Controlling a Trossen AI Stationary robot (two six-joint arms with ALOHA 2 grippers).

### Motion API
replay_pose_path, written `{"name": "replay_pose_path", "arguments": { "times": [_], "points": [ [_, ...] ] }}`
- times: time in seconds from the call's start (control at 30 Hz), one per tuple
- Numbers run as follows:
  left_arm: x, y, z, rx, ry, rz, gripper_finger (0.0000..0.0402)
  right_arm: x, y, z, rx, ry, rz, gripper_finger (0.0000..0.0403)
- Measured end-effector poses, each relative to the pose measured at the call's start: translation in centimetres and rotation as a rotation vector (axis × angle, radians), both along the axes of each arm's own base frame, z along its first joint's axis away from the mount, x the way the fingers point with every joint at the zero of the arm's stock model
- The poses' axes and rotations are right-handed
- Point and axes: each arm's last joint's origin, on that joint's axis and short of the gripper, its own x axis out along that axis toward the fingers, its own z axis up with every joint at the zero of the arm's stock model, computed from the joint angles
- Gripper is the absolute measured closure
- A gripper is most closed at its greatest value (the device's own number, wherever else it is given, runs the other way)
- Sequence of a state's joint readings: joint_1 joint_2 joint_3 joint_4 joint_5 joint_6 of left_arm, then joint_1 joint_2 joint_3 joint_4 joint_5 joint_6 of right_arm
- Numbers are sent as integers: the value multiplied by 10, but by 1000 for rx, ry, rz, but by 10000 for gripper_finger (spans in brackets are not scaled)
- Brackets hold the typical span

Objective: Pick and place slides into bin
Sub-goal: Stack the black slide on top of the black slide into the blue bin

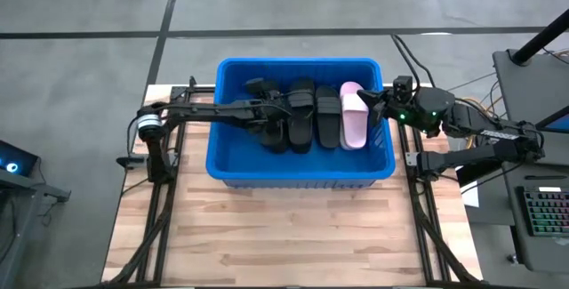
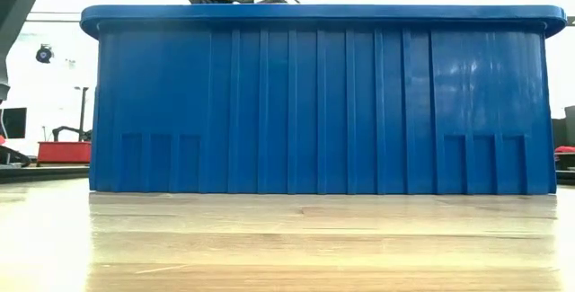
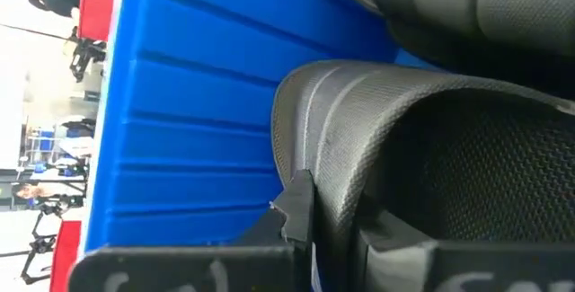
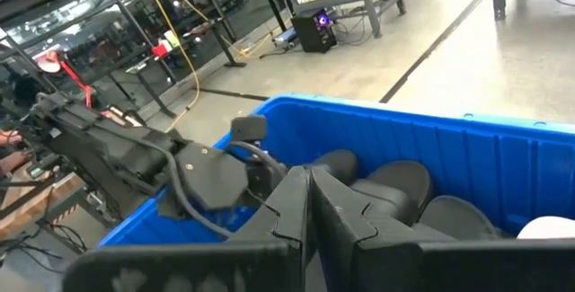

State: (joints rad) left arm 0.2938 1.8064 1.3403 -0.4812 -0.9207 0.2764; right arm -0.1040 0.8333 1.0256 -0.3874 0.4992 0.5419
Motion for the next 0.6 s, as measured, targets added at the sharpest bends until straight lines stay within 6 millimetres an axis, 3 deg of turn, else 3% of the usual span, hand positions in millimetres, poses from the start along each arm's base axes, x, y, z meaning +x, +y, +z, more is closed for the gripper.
{"name": "replay_pose_path", "arguments": {
  "times": [0.2,0.6],
  "points": [
    [9,4,-18,1,16,3,401,0,0,0,3,-2,1,394],
    [17,7,-25,-19,-39,-34,401,0,0,0,7,-4,4,394]
  ]
}}
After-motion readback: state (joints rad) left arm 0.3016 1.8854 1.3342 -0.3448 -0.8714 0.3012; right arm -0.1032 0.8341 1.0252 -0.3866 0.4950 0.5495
